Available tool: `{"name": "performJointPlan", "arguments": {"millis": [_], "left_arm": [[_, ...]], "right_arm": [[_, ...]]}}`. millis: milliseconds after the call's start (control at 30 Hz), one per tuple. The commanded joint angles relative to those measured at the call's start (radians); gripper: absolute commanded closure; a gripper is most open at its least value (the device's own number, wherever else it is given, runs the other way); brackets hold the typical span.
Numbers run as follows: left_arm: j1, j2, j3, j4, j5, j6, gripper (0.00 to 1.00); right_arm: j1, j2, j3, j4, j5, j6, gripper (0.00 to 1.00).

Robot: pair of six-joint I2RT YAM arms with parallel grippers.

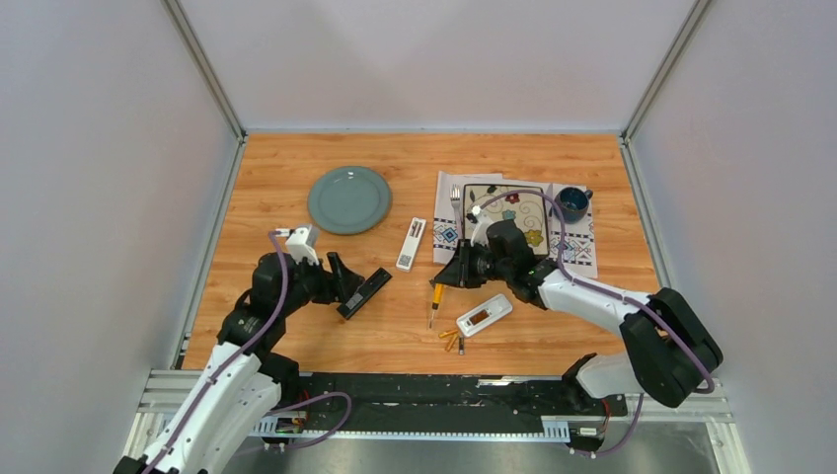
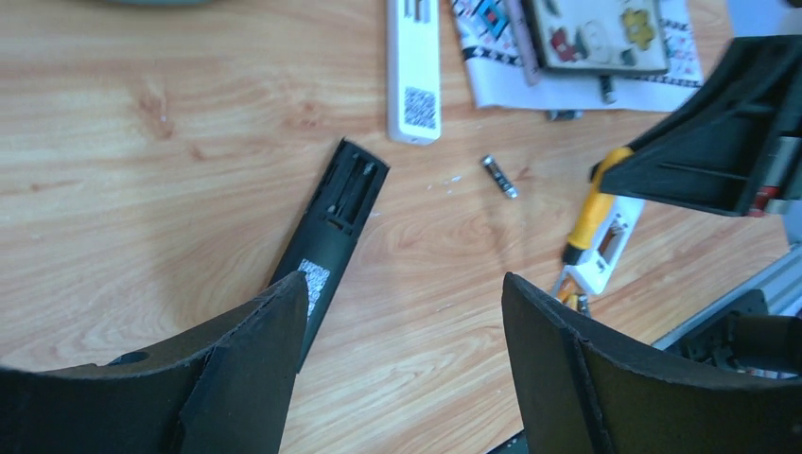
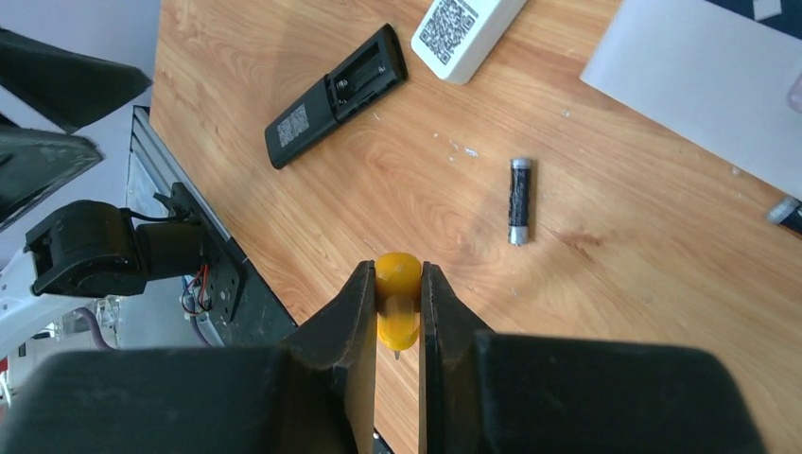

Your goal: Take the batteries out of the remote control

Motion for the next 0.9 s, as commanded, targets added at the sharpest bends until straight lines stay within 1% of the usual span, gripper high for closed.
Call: {"name": "performJointPlan", "arguments": {"millis": [0, 67, 167, 333, 433, 467, 633, 667, 833, 867], "left_arm": [[0.005, -0.087, 0.081, -0.028, 0.029, 0.026, 0.19], [0.005, -0.123, 0.086, -0.021, 0.033, 0.026, 0.19], [0.005, -0.16, 0.084, 0.012, 0.047, 0.015, 0.19], [0.005, -0.183, 0.067, 0.07, 0.085, 0.001, 0.19], [0.005, -0.175, 0.067, 0.072, 0.092, -0.002, 0.18], [0.005, -0.17, 0.067, 0.07, 0.099, -0.002, 0.19], [0.005, -0.161, 0.061, 0.067, 0.101, -0.002, 0.19], [0.005, -0.16, 0.06, 0.065, 0.102, -0.003, 0.19], [0.005, -0.163, 0.055, 0.058, 0.099, 0.0, 0.19], [0.005, -0.163, 0.054, 0.058, 0.101, -0.002, 0.19]], "right_arm": [[0.014, 0.044, 0.065, 0.078, 0.014, 0.014, 0.98], [0.012, 0.058, 0.074, 0.078, 0.016, 0.012, 0.96], [0.014, 0.089, 0.088, 0.067, 0.028, 0.0, 0.94], [0.014, 0.154, 0.125, 0.03, 0.048, -0.021, 0.9], [0.014, 0.191, 0.163, -0.013, 0.059, -0.038, 0.86], [0.015, 0.2, 0.173, -0.025, 0.057, -0.041, 0.82], [0.014, 0.26, 0.234, -0.045, 0.03, -0.049, 0.71], [0.015, 0.283, 0.246, -0.051, 0.016, -0.051, 0.66], [0.024, 0.326, 0.285, -0.057, -0.007, -0.052, 0.54], [0.026, 0.328, 0.291, -0.062, -0.004, -0.052, 0.46]]}}
